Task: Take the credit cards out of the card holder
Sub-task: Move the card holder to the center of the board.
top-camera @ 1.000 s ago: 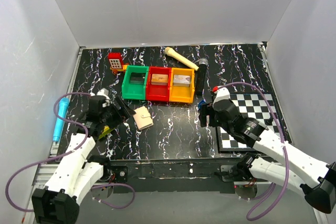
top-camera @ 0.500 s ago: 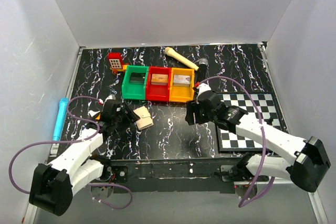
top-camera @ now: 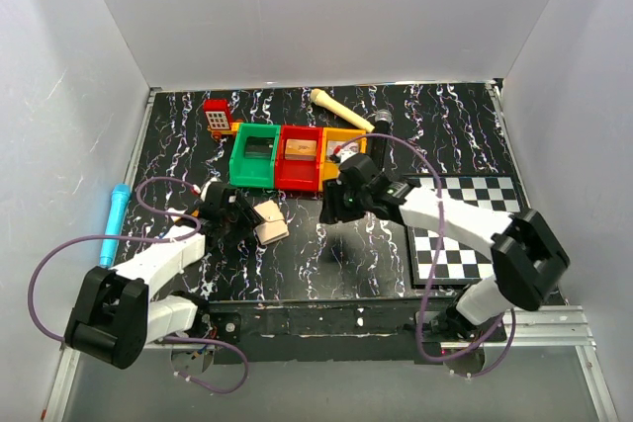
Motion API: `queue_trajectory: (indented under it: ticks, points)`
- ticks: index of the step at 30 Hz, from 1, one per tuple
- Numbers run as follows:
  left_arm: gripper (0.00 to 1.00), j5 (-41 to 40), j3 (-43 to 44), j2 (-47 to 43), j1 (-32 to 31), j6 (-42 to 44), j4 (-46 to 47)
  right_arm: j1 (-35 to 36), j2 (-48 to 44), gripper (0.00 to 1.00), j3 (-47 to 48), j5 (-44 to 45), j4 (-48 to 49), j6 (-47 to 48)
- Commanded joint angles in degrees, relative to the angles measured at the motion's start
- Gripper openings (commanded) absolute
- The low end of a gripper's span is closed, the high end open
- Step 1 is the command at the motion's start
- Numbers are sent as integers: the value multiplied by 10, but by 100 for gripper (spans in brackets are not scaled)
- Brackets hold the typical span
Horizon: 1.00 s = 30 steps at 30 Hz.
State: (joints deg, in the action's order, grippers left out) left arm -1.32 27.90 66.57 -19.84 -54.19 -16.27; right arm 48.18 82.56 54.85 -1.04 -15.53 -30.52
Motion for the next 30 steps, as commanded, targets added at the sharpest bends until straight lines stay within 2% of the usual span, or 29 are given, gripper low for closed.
queue_trajectory:
  ticks: [1,10,17,30]
  points:
    - [56,-1,7,12,5,-2,23,2,73,55,61,-79,41,-28]
    - [38,13,0,30,16,9,31,9,169,70,105,-131,96,-53]
    - [31,33,-3,46,16,12,35,20,217,69,144,-137,84,-44]
    - [28,59,-14,61,16,30,45,32,284,63,197,-145,63,-33]
